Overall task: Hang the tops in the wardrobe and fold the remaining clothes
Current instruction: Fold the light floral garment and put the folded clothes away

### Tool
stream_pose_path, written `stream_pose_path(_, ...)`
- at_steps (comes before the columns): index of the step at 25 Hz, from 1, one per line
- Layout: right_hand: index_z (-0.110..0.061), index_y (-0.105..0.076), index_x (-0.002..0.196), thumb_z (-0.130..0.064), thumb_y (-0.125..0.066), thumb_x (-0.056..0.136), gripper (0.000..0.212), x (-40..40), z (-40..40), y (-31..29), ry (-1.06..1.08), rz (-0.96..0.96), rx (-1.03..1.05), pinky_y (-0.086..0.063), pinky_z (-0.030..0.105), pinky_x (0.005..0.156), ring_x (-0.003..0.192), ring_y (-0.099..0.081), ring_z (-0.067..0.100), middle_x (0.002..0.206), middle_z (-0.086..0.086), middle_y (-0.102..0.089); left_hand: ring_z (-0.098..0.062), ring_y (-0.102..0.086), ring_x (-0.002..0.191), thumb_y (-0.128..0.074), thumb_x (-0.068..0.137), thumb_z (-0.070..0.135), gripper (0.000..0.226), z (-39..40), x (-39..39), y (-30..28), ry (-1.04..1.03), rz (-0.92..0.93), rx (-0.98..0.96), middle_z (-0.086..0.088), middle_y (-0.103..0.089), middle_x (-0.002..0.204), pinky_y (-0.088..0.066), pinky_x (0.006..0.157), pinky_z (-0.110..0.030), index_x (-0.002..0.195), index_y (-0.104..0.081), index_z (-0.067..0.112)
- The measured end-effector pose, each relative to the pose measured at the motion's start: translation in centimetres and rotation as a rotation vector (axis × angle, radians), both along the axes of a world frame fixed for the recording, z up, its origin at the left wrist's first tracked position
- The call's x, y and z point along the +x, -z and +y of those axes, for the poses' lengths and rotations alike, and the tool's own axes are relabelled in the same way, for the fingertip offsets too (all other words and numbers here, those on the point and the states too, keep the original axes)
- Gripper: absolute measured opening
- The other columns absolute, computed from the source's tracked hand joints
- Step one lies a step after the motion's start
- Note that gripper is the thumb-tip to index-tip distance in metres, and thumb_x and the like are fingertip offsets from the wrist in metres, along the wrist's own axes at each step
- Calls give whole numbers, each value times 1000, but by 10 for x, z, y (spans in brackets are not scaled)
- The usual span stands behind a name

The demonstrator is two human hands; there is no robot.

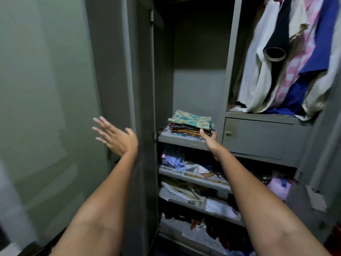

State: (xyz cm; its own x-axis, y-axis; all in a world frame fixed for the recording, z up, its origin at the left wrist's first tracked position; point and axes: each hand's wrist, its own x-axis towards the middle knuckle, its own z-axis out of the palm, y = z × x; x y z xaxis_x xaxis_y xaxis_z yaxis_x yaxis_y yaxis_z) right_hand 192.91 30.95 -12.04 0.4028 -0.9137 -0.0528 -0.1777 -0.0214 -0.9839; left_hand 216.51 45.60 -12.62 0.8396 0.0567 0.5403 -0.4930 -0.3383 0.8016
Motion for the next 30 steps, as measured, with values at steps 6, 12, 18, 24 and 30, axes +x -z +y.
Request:
stream_pose_path(6,-27,0,151,-59,-48,90,84,-13,10,18,96,-9,-32,-22,47,114,142,-19,33,159,9,-10,-39,-36,129,-70,79,38,84,-1,23,-2,147,355,-175,-15,-32,147,-23,109,-43,144,-27,6)
stream_pose_path(12,-16,-11,150,-52,-47,93,76,-48,18,45,468,219,-285,-10,45,118,147,0,28,159,12,-10,-37,-37,120,-65,79,25,72,-21,-62,19,193,158,-8,-13,-32,142,-29,100,-49,140,-29,12)
stream_pose_path(18,-2,-16,148,-16,-53,90,70,-93,49,38,1001,271,-790,-1,41,119,147,5,28,159,19,-1,-32,-26,134,-76,66,13,97,-55,-109,23,422,-274,240,-7,-19,150,-27,104,-52,145,-20,25)
stream_pose_path(24,5,-5,149,-31,-55,87,87,-175,73,3,1519,303,-882,-2,45,120,147,0,32,156,26,0,-30,7,147,-64,77,-2,113,-108,-146,4,583,-524,449,-5,22,157,-17,117,-49,149,19,24)
stream_pose_path(30,1,-11,150,-29,-57,88,83,-200,49,-7,1492,268,-703,-26,42,114,135,-28,37,149,22,-25,-33,22,142,-50,81,-16,102,-136,-155,11,747,-520,524,-4,38,151,-7,120,-45,146,23,10)
